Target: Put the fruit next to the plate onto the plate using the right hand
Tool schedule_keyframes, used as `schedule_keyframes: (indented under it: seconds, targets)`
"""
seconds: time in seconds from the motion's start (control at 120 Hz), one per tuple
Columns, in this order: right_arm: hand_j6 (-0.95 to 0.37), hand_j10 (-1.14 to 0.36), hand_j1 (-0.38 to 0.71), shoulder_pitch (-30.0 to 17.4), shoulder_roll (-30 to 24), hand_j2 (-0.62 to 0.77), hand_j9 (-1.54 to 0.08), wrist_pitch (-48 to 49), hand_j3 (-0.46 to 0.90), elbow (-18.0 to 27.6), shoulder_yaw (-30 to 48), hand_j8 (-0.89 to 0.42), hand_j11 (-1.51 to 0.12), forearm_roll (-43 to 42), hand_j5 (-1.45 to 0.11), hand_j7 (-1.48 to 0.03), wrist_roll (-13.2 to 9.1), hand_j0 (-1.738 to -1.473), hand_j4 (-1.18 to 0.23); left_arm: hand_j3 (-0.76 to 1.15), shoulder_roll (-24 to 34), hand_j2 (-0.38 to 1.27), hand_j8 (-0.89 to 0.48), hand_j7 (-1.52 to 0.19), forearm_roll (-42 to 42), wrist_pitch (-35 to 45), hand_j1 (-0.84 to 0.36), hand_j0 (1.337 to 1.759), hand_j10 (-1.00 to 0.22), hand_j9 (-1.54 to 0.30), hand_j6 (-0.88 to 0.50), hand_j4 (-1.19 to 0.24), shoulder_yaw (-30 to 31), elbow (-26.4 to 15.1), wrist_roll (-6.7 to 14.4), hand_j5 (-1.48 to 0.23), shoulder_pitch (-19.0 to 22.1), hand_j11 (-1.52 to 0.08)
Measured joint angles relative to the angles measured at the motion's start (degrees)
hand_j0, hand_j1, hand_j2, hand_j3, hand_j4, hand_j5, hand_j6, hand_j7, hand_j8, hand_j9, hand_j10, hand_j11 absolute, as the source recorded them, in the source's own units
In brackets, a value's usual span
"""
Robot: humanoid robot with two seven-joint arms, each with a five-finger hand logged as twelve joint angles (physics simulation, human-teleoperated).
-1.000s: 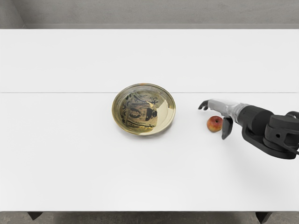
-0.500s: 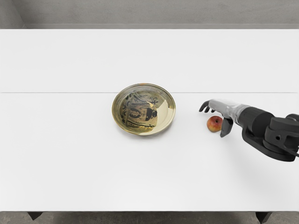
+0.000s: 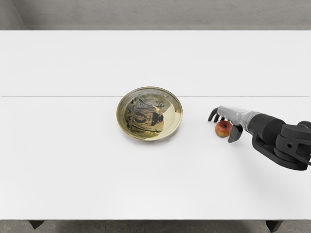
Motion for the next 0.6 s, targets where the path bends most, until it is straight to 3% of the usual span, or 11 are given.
schedule_keyframes:
  seconds: [0.6]
  targets:
    - [-0.49,-0.49,0.23,-1.3,0.2,-0.07,-0.63,-1.9,0.0,0.0,0.0,-0.49,-0.63,-3.1,-0.64,-0.63,0.0,-1.658,-0.49,0.0,0.0,0.0,0.0,0.0,0.0,0.0,0.35,1.658,0.0,0.0,0.0,0.0,0.0,0.0,0.0,0.0,0.0,0.0]
